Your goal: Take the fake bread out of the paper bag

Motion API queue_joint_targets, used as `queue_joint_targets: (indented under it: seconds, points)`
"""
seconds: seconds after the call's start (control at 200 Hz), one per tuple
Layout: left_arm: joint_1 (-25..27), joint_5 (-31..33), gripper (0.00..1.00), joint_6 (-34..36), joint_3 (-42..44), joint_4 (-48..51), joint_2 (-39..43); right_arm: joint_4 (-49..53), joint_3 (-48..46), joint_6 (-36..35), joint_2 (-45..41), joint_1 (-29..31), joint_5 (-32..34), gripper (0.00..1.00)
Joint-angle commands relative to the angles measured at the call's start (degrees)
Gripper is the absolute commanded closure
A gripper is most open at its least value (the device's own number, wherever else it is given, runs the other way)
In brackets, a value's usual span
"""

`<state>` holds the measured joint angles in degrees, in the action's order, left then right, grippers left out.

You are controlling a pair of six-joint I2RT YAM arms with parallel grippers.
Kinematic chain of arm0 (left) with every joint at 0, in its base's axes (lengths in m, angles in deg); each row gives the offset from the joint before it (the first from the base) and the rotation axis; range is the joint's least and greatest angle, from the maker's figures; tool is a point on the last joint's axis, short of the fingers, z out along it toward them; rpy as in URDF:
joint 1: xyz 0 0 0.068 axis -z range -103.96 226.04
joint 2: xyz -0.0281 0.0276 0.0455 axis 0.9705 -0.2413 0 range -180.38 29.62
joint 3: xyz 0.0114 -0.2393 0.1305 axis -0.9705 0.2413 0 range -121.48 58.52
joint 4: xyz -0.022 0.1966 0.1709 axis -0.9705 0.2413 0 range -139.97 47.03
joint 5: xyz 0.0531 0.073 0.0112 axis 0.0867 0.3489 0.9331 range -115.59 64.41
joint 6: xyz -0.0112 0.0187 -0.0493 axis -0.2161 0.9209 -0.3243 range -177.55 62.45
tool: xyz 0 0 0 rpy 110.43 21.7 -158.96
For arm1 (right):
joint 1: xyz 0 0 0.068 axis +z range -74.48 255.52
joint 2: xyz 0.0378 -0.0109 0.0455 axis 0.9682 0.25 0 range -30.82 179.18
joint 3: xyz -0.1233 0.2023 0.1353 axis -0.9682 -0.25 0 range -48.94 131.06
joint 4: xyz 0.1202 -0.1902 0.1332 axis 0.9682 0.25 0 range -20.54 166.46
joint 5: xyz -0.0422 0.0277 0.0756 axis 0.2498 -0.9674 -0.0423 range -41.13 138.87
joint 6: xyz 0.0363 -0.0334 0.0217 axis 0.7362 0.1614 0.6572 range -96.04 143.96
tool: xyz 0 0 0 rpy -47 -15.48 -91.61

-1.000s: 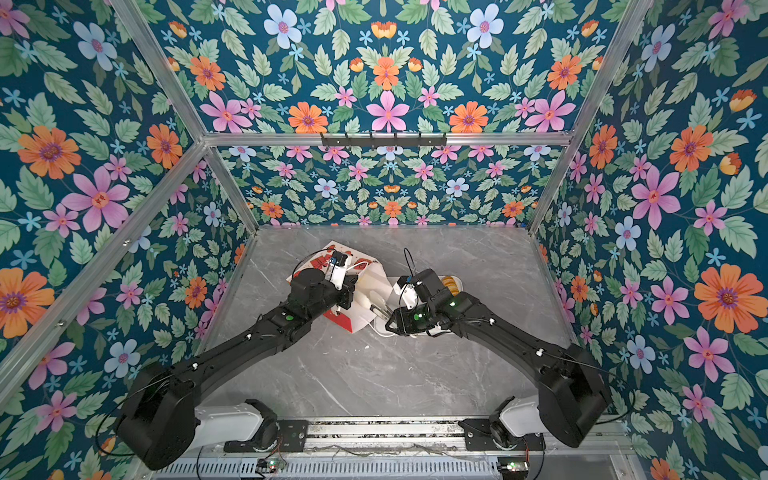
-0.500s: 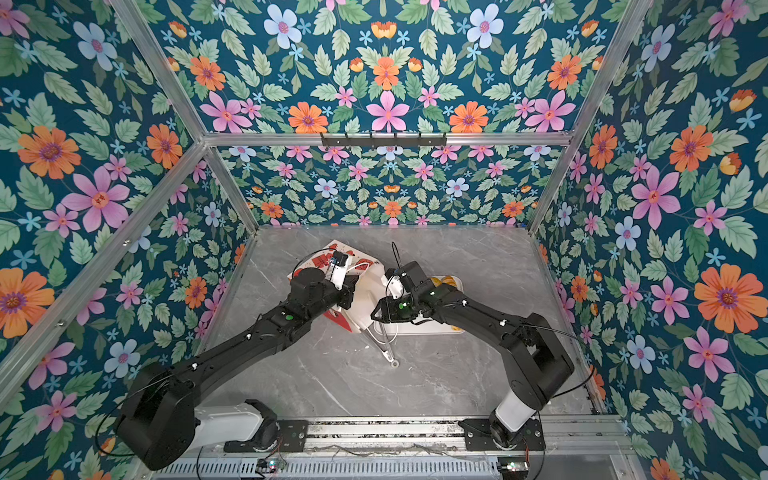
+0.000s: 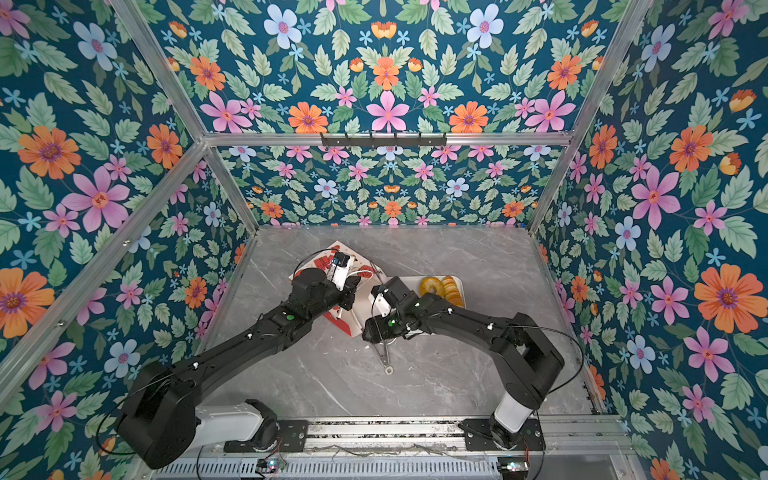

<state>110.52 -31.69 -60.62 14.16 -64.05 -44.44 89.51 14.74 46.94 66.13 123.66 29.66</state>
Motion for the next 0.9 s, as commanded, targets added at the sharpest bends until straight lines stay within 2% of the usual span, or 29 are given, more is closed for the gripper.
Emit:
queue_joint_targets:
  seconds: [0.0, 0.225, 0.5, 0.67, 0.895]
  points:
    - [0.0, 0.1, 1.00, -0.4, 0.4, -1.6, 0.2, 4.5, 0.4, -1.8, 1.8, 2.8, 8.6, 0.21]
    - [0.0, 0.0, 1.00, -0.5, 1.1, -1.7, 1.1, 2.9, -0.6, 1.8, 2.4, 5.2, 13.0, 0.19]
    - [0.0, -0.4, 1.00, -0.6, 1.7, -1.8, 1.6, 0.8, -4.4, 4.5, -0.1, 5.1, 16.1, 0.14]
    - [0.0, -0.5, 1.00, -0.4, 1.6, -1.4, 2.4, -3.3, -8.3, 6.9, -4.8, 5.2, 16.0, 0.13]
    - [0.0, -0.3, 1.00, -0.1, 1.1, -1.0, 2.5, -3.2, -7.3, 6.4, -2.5, 5.2, 13.6, 0.11]
